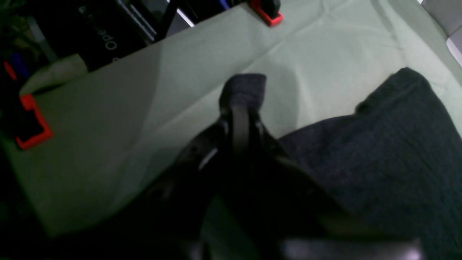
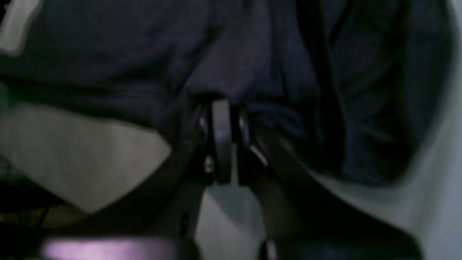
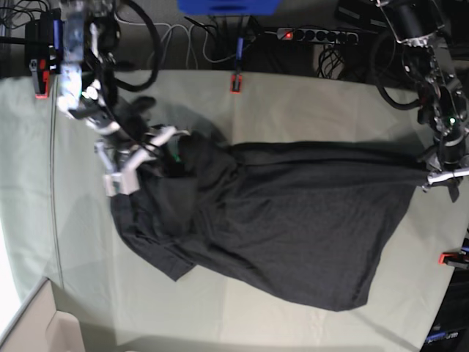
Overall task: Layout the t-shirt on the table in an organized manner, then fold the t-shirt properly
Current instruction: 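Pull the gathered shirt fabric with the right gripper back toward the robot, then lift the shirt edge with the right gripper and stretch it outward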
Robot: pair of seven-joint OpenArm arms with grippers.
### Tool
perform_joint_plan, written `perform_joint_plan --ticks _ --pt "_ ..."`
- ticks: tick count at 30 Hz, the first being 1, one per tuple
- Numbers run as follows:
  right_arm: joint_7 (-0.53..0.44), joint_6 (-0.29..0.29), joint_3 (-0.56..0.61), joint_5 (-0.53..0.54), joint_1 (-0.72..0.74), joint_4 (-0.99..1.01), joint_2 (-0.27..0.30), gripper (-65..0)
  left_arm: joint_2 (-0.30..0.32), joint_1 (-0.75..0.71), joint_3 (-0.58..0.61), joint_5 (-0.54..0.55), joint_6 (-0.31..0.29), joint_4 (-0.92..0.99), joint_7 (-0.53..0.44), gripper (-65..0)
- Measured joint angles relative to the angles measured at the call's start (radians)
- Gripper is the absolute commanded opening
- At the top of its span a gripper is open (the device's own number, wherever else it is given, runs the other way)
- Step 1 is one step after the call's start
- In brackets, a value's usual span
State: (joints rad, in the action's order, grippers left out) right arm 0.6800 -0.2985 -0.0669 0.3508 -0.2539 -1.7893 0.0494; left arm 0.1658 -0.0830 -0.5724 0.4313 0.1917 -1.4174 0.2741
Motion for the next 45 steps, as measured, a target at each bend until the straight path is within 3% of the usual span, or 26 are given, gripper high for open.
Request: perform_joint_plan --ticks 8,13,17,23,26,35,43,45 --pt "-0.001 -0.001 -0.197 -0.002 -0.144 -0.111 -0.002 -65.0 -0.003 -0.010 0.000 0.000 -0.001 -0.015 -0.002 -64.9" --pt "0.003 -0.001 -0.196 0.000 -0.266 -0.111 -0.003 -65.0 -0.008 -0.014 0.000 0.000 -0.001 -0.015 -0.001 -64.9" --pt "0.005 -0.001 -0.114 -0.002 -0.310 -0.111 -0.003 -65.0 -0.008 -0.013 0.000 0.000 0.000 -0.015 -0.001 -64.9" --pt "0.004 -0.001 -0.065 -0.005 -0.310 -0.076 -0.003 -46.0 -0.008 -0.008 0.000 -0.001 -0.001 -0.016 -0.001 -64.9" --pt "0.001 0.000 -0.076 -0.006 -0.309 -0.076 -0.002 -41.0 -0.008 -0.009 0.000 -0.001 0.000 -0.015 -0.002 -64.9" --pt "-0.001 -0.001 -0.076 -0.005 -0.303 -0.076 0.025 -40.3 -0.008 -0.011 0.000 0.000 0.000 -0.014 -0.001 -64.9" --pt "-0.003 -0.001 -0.074 -0.002 -0.199 0.022 0.045 -40.9 -0.008 -0.011 0.000 -0.001 -0.001 -0.013 -0.003 -64.9" --pt "-0.002 0.000 -0.077 -0.010 -0.193 0.045 0.054 -44.2 -0.008 -0.012 0.000 -0.001 0.000 -0.013 -0.002 -64.9"
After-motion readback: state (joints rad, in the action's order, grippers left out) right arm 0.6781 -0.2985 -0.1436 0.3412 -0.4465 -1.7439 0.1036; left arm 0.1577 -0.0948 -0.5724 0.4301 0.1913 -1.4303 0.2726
